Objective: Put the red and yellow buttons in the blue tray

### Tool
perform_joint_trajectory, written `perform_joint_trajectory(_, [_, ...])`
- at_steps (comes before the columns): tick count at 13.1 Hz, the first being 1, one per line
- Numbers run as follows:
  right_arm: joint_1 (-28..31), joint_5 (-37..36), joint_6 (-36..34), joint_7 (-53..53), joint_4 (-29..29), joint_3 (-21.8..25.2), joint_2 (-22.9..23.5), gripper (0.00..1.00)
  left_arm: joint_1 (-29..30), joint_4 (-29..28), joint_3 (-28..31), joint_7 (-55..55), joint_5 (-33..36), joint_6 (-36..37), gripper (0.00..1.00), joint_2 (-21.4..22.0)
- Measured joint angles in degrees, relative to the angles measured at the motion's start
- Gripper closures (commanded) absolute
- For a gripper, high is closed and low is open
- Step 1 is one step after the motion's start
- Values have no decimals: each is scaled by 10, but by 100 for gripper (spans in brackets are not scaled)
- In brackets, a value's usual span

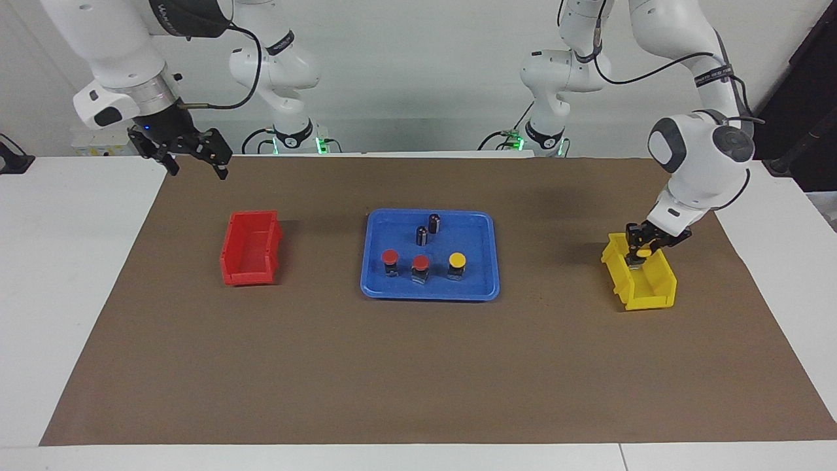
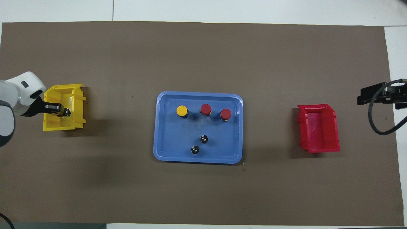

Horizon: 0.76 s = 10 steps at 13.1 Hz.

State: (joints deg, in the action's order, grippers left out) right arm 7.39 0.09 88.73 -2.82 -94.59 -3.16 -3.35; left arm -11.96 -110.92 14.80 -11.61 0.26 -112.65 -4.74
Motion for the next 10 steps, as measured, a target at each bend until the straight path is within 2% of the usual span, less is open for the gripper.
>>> perform_joint_trajectory(2, [14,0,-12,9,0,2,1,0,-37,109,-5,43,-1,110,99,-9])
perform_joint_trajectory(3, [15,0,-12,9,1,2,1,0,-73,128,-6,89,-2,126,99,-11])
perform_joint_trajectory(5, [12,0,-12,9,1,-2,1,0,-155,116,-11,195,-20,112,99,-18])
perform_joint_trajectory(7, [12,0,-13,9,1,-4,1,0,-227,74,-14,279,-40,49,99,-20])
perform_joint_trajectory(10, [12,-2,-14,10,1,-4,1,0,-304,13,-14,341,-78,-54,99,-23])
